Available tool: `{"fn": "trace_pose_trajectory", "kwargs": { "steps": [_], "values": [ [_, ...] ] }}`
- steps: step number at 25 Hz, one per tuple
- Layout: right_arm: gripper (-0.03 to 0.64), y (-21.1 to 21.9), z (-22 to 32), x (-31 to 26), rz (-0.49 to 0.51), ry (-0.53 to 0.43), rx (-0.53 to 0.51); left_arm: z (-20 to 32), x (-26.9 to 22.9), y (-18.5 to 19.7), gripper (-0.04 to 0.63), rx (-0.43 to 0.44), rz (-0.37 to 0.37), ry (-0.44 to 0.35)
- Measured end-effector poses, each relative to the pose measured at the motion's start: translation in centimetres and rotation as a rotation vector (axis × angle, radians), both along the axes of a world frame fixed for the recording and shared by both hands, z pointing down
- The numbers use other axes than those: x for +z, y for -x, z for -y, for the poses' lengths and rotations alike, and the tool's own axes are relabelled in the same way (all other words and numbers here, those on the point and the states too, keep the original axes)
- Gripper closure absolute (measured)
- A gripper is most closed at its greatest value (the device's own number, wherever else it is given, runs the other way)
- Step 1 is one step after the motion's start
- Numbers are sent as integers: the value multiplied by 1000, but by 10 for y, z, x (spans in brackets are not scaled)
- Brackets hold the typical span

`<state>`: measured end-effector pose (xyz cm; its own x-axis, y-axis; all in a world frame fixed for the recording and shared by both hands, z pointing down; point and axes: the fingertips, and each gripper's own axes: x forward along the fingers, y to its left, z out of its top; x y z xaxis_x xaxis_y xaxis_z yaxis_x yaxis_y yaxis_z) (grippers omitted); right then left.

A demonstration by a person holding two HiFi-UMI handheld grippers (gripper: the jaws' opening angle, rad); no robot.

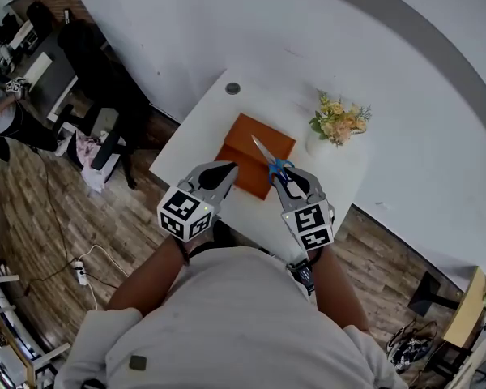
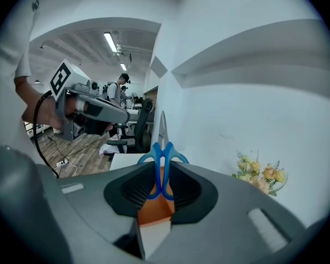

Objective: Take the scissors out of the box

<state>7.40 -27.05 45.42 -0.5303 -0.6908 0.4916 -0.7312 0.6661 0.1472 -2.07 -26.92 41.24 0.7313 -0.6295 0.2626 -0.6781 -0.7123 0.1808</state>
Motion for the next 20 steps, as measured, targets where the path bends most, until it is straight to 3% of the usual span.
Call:
{"fn": "trace_pose_trajectory", "kwargs": {
  "steps": [11, 20],
  "values": [
    [517, -32, -75, -19, 83, -31, -67, -87, -17, -20, 591, -100, 9, -25],
    [517, -20, -122, -27, 85, -46, -101, -140, -32, -5, 591, -126, 0, -59]
  ]
}}
